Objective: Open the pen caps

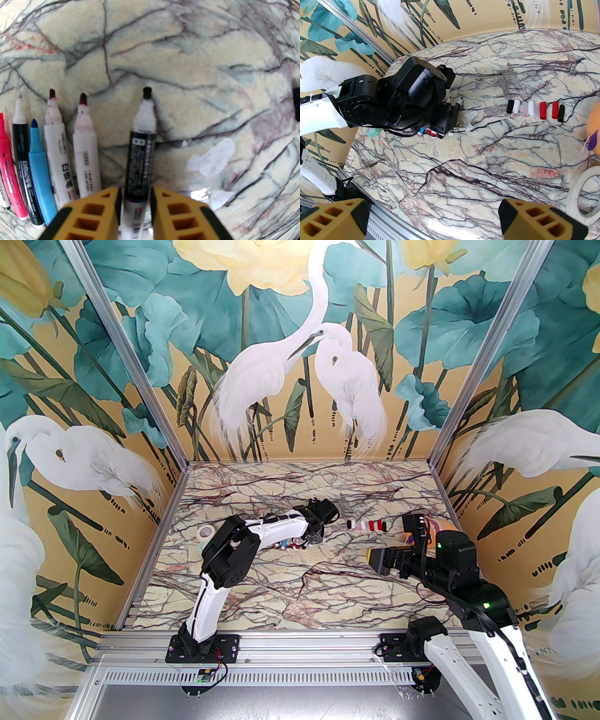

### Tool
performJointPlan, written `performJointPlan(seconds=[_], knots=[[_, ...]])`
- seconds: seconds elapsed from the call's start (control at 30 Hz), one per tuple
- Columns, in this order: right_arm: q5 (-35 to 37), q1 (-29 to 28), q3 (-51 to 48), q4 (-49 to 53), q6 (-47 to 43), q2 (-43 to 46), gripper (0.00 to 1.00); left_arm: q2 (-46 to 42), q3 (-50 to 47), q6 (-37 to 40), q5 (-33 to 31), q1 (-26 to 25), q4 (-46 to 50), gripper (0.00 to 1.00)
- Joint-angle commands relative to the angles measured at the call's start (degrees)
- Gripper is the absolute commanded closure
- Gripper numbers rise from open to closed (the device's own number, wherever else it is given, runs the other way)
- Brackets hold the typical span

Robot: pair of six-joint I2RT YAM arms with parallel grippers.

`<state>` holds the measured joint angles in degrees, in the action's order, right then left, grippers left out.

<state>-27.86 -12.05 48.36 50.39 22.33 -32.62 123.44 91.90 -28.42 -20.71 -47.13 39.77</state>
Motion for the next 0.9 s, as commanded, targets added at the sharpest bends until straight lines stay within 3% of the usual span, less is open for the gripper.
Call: performJointPlan(seconds=[0.0, 0.2, 0.27, 0.3, 0.37, 0.4, 0.6, 0.87], knots=[[0.3, -0.2, -0.5, -0.1, 0.6, 0.2, 0.01, -4.7, 1.9, 0.6, -1.1, 0.3, 2.0, 0.69], [1.0, -0.2, -0.4, 0.0, 0.7, 0.2, 0.01, -13.8, -2.1, 0.7, 0.2, 0.3, 0.2, 0.64], [1.4, -0.2, 0.0, 0.3, 0.8, 0.2, 0.01, -18.2, -4.6, 1.0, 1.1, 0.3, -1.4, 0.55], [1.5, -0.2, 0.2, 0.3, 0.8, 0.2, 0.01, -20.3, -6.3, 1.3, 1.5, 0.3, -2.5, 0.47], [1.2, -0.2, 0.9, 0.7, 1.3, 0.3, 0.01, -25.5, -10.1, 1.6, 1.8, 0.3, -4.5, 0.13], [1.1, -0.2, 1.1, 0.9, 1.4, 0.3, 0.01, -27.7, -11.8, 1.9, 1.7, 0.3, -5.2, 0.02], [0.9, -0.2, 2.9, 0.9, 2.0, -0.4, 0.01, -40.9, -22.0, 4.1, 0.7, 1.4, -8.0, 0.0], [5.0, -0.2, 5.5, -1.2, 2.2, -2.7, 0.01, -59.8, -38.5, 5.9, 3.1, 9.4, -13.9, 0.0]])
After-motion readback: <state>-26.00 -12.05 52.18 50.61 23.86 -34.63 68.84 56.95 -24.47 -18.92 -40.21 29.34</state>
